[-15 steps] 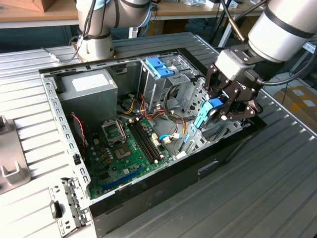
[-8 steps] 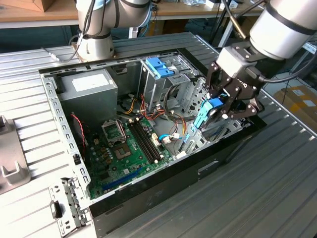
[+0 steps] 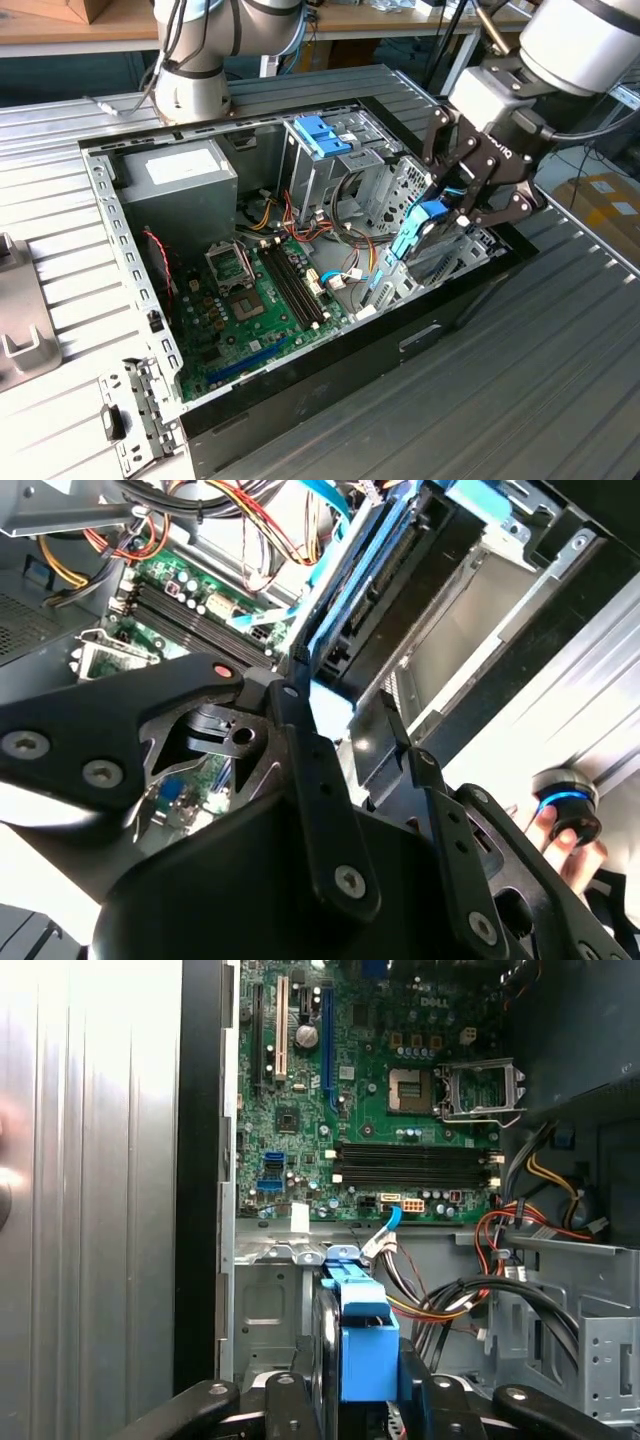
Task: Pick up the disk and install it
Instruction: 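Insert the disk into the insertion slot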
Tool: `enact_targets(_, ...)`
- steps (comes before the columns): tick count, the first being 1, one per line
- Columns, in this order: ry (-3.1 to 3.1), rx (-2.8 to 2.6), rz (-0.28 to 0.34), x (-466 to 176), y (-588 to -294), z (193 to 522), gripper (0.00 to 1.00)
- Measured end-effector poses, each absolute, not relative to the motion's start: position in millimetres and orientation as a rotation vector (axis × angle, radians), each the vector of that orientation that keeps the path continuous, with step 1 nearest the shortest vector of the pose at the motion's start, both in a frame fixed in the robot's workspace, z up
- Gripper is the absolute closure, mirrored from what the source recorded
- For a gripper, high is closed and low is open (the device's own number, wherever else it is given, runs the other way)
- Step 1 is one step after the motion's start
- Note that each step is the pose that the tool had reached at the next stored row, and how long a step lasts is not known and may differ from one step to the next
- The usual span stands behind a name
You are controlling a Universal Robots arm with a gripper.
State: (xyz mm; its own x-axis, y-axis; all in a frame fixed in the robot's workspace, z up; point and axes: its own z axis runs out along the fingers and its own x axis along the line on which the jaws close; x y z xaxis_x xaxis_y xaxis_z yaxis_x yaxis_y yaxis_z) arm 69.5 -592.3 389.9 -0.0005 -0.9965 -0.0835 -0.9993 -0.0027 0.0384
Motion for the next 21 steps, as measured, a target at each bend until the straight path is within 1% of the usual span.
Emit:
enact_targets(7,2.191,-2.194,0.143,69.6,-592.0,395.4,0.56)
enact_targets(8,2.190,-2.193,0.146,69.7,-592.0,395.3,0.58)
enact_targets(12,2.194,-2.196,0.157,77.2,-592.0,393.4,0.83)
enact_targets(13,2.194,-2.196,0.159,79.1,-591.9,393.1,0.83)
enact_targets(14,2.195,-2.197,0.160,81.0,-591.9,392.8,0.89)
enact_targets(21,2.205,-2.205,0.182,107.9,-591.9,390.9,0.90)
